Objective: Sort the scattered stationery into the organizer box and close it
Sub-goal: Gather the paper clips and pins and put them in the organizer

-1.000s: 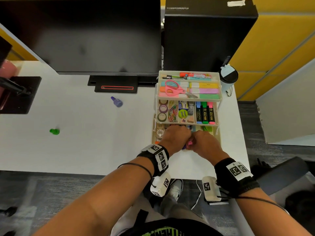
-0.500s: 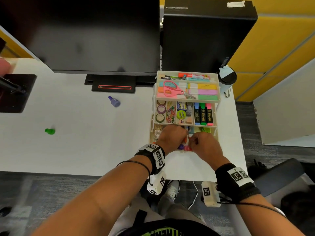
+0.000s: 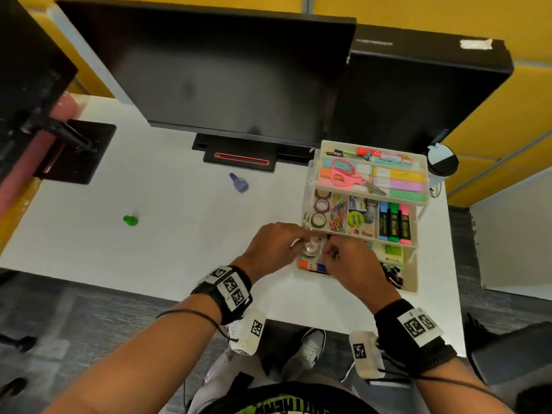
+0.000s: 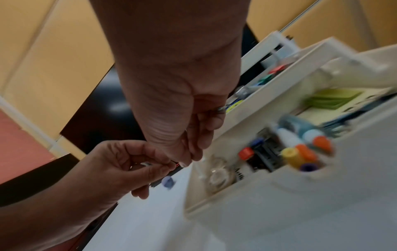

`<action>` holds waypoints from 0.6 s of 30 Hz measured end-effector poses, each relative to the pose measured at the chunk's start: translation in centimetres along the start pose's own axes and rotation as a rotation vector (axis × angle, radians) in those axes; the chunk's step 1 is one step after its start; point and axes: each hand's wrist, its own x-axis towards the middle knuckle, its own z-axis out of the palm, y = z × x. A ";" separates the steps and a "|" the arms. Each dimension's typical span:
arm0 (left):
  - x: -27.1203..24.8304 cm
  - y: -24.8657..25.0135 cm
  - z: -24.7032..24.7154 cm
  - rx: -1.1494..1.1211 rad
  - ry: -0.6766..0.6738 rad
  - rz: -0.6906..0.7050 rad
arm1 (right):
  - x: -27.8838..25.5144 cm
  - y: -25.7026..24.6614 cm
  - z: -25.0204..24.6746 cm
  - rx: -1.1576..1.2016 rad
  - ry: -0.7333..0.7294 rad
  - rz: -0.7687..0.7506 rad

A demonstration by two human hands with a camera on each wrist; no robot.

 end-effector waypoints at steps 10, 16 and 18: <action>-9.1 -16.9 -8.0 0.089 0.063 -0.565 | 8.3 -14.5 7.3 -0.011 -0.161 -0.271; -13.6 -25.5 -10.7 0.291 0.000 -0.754 | 13.3 -18.9 12.9 -0.138 -0.265 -0.212; -14.3 -27.4 -10.9 0.260 0.003 -0.767 | 14.2 -19.6 13.9 -0.152 -0.245 -0.183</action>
